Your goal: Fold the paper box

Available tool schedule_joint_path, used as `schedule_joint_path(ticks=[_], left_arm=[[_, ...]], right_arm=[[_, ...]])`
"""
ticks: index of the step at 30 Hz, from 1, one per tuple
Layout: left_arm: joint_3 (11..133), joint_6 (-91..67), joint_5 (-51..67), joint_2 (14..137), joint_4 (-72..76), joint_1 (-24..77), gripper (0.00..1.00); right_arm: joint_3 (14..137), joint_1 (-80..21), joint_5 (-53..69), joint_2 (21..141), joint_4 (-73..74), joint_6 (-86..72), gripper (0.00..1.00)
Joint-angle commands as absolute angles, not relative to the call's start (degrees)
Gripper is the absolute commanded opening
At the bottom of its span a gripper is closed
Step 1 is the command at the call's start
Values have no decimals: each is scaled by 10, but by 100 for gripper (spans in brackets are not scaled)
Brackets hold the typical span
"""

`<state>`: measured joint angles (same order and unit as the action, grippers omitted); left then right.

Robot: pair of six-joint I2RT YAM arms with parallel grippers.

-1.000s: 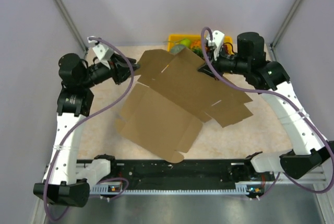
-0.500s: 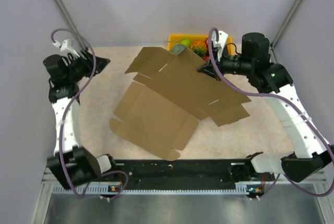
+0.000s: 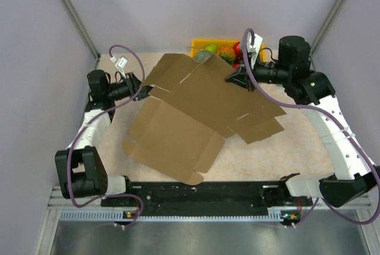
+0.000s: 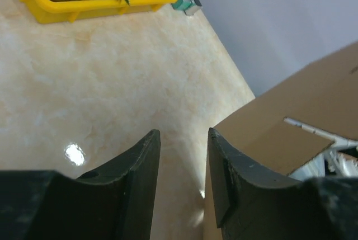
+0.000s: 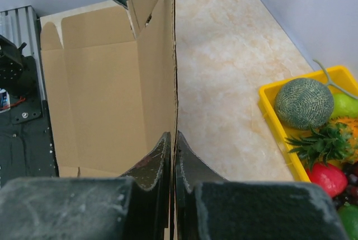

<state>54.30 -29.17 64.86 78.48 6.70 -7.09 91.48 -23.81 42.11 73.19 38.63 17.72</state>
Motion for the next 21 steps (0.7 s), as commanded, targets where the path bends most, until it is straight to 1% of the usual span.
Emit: schedule_joint_path(ticks=[1, 3, 5, 7, 9, 10, 12, 13, 15, 16, 17, 20, 21], left_arm=[[487, -357, 718, 752, 266, -79, 42], [476, -370, 723, 746, 288, -78, 39], [464, -389, 733, 737, 312, -78, 39], [464, -406, 760, 743, 344, -79, 40], [452, -452, 763, 744, 385, -82, 43], [445, -473, 765, 746, 447, -85, 46], [432, -553, 767, 751, 512, -91, 48], [429, -584, 767, 761, 597, -93, 50], [432, -676, 770, 777, 672, -96, 53], [435, -706, 771, 796, 707, -94, 54], [440, -776, 772, 808, 801, -93, 55], [456, -911, 773, 858, 956, -85, 54], [458, -912, 779, 862, 956, -80, 53]], right_arm=[[921, -226, 450, 722, 348, 170, 0], [922, -225, 449, 724, 347, 169, 0], [923, -222, 450, 726, 345, 165, 0], [923, -219, 452, 727, 344, 163, 0], [923, -216, 456, 729, 342, 162, 0], [922, -211, 458, 729, 343, 163, 0], [924, -202, 476, 732, 338, 162, 0], [925, -188, 487, 734, 335, 158, 0], [932, -176, 524, 743, 332, 153, 0], [939, -171, 545, 746, 334, 152, 0], [940, -164, 561, 750, 334, 152, 0], [945, -156, 602, 765, 337, 146, 0], [948, -155, 617, 769, 337, 143, 0]])
